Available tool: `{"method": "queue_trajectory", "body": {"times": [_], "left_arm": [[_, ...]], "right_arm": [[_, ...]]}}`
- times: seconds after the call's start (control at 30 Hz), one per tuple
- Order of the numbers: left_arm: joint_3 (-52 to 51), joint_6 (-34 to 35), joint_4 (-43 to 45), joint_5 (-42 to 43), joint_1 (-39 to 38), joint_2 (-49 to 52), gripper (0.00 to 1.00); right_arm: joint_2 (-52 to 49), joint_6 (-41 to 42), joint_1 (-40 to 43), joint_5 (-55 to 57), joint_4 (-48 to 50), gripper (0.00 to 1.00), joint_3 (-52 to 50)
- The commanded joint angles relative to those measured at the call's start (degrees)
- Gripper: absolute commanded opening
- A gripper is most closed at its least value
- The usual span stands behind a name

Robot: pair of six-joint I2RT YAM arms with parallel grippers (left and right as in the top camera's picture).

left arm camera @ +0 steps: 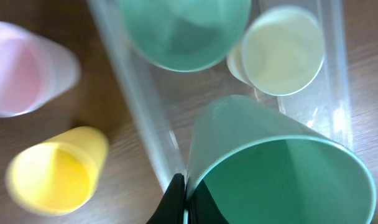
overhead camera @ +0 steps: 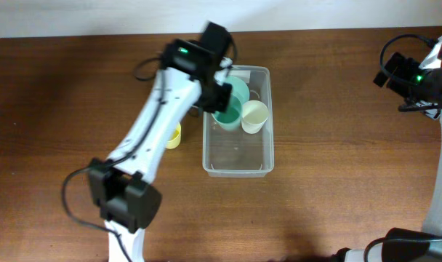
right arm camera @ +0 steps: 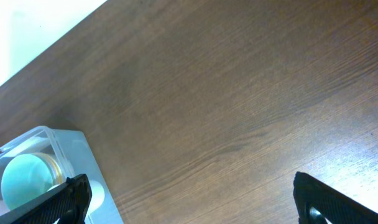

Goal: Pack container
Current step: 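Carry the green cup into the container next to the white cup, then move the left gripper to the pink cup and grasp it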

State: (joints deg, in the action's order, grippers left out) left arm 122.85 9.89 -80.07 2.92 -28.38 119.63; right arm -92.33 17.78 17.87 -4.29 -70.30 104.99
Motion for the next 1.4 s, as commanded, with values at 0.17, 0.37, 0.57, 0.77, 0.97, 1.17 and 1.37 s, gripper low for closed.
{"method": "queue_trajectory", "body": {"times": [0.17, 0.37, 0.57, 0.77, 0.97, 1.17, 1.37], "left_arm": [[-1.3, -0.9, 3.9, -5.8, -0.7, 9.2, 0.01], [-1.3, -0.1, 4.9, -5.7, 1.0, 12.5, 0.04], [3.6, 0.0, 3.4, -5.0, 1.7, 12.0, 0.75], [21.0, -0.1, -7.0, -4.7, 2.0, 9.7, 1.00], [29.0, -0.1, -10.2, -9.0, 9.0, 9.5, 0.99], [29.0, -0.1, -9.8, -4.3, 18.8, 14.9, 0.78], [29.0, -0.7, -9.9, 1.0, 22.6, 24.5, 0.62]], "right_arm": [[-0.1, -0.2, 0.2, 0.5, 0.0, 0.99, 0.1], [-0.1, -0.2, 0.2, 0.5, 0.0, 0.99, 0.1], [-0.1, -0.2, 0.2, 0.5, 0.0, 0.99, 0.1], [-0.1, -0.2, 0.2, 0.5, 0.0, 0.99, 0.1], [-0.1, -0.2, 0.2, 0.5, 0.0, 0.99, 0.1], [-0.1, -0.2, 0.2, 0.5, 0.0, 0.99, 0.1], [-0.1, -0.2, 0.2, 0.5, 0.0, 0.99, 0.1]]}}
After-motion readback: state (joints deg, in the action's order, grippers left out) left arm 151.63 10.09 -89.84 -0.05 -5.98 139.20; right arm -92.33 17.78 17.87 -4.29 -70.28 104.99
